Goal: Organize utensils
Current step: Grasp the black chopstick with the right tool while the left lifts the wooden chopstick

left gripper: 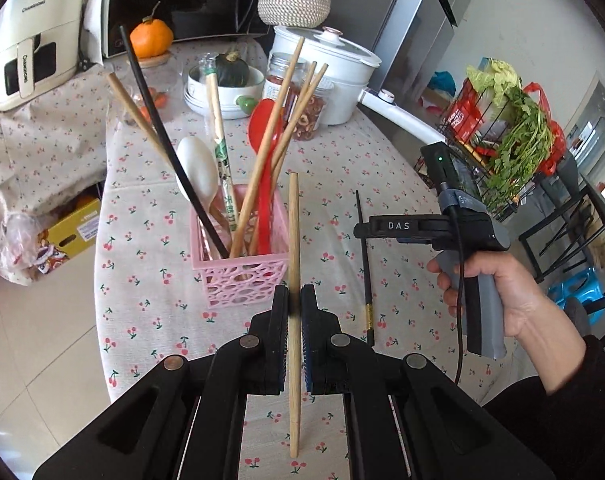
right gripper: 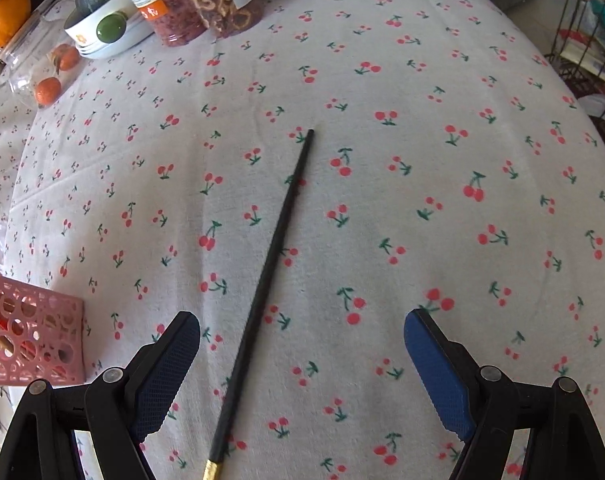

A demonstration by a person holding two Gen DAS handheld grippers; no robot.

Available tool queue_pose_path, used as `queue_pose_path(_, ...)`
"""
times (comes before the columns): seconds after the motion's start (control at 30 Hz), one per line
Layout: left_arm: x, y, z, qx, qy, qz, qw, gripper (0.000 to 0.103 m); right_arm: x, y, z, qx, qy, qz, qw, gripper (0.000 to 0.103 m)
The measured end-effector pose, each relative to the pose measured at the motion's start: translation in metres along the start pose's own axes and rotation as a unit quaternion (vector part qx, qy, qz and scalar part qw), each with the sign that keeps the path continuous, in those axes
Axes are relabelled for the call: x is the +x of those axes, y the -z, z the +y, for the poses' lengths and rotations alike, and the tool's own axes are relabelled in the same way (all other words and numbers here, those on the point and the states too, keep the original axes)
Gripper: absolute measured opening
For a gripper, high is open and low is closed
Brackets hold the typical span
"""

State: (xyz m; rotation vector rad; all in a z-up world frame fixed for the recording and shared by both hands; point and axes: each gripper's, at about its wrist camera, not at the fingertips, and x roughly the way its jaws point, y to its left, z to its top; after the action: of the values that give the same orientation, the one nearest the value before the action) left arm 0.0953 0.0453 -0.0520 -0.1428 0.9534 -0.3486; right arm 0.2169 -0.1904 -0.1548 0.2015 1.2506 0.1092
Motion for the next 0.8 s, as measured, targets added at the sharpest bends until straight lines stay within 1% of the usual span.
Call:
queue_pose_path(0.03, -0.001, 0.001, 0.003, -0.002, 0.0, -0.001, 1.0, 0.006, 0.003, -0.002, 0.003, 0.0, 0.0, -0.002, 1.0, 0.084)
queue_pose_path(0.1, -0.003, 0.001, 0.008, -0.005, 0.001, -0.001, 1.0, 0.006, 0.011, -0.007, 0.008, 0.002, 0.003, -0.003, 1.0, 0.076)
queue_pose_path(0.13, -0.004, 0.002, 0.009, -0.007, 0.002, -0.002, 1.0, 0.006, 0.015, -0.008, 0.011, 0.003, 0.008, -0.002, 1.0, 0.068)
queue_pose_path(0.2, -0.005, 0.002, 0.013, -0.009, 0.002, -0.003, 1.0, 0.006, 0.018, -0.01, 0.017, -0.007, 0.036, -0.016, 0.999, 0.06)
queue_pose_path(0.27, -0.006, 0.003, 0.016, -0.01, 0.002, -0.004, 0.9999, 0.006, 0.021, -0.01, 0.022, -0.02, 0.066, -0.023, 0.997, 0.04)
queue_pose_path(0.33, -0.007, 0.003, 0.018, -0.011, 0.001, -0.005, 0.9999, 0.006, 0.022, -0.008, 0.028, -0.038, 0.094, -0.028, 0.994, 0.031)
queue_pose_path(0.37, -0.008, 0.003, 0.019, -0.011, 0.0, -0.006, 0.9999, 0.006, 0.022, -0.006, 0.031, -0.048, 0.091, -0.028, 0.994, 0.018)
queue_pose_path(0.4, -0.01, 0.003, 0.019, -0.011, 0.0, -0.008, 0.9999, 0.006, 0.022, -0.005, 0.033, -0.055, 0.088, -0.027, 0.994, 0.01)
queue_pose_path(0.47, -0.016, 0.004, 0.019, -0.01, -0.003, -0.018, 0.9998, 0.006, 0.021, 0.0, 0.033, -0.059, 0.081, -0.027, 0.995, 0.008)
queue_pose_path(0.53, -0.024, 0.003, 0.019, -0.009, -0.008, -0.033, 0.9994, 0.006, 0.018, 0.003, 0.029, -0.052, 0.056, -0.026, 0.997, 0.005)
queue_pose_path(0.6, -0.032, 0.002, 0.018, -0.01, -0.013, -0.049, 0.9987, 0.006, 0.009, 0.007, 0.025, -0.045, 0.031, -0.031, 0.998, 0.005)
queue_pose_path(0.67, -0.039, 0.002, 0.016, -0.006, -0.018, -0.061, 0.998, 0.006, -0.009, 0.012, 0.023, -0.046, 0.006, -0.051, 0.998, 0.005)
queue_pose_path(0.8, -0.053, 0.002, 0.011, -0.003, -0.015, -0.085, 0.9963, 0.006, -0.054, 0.024, 0.025, -0.056, -0.026, -0.106, 0.992, 0.005)
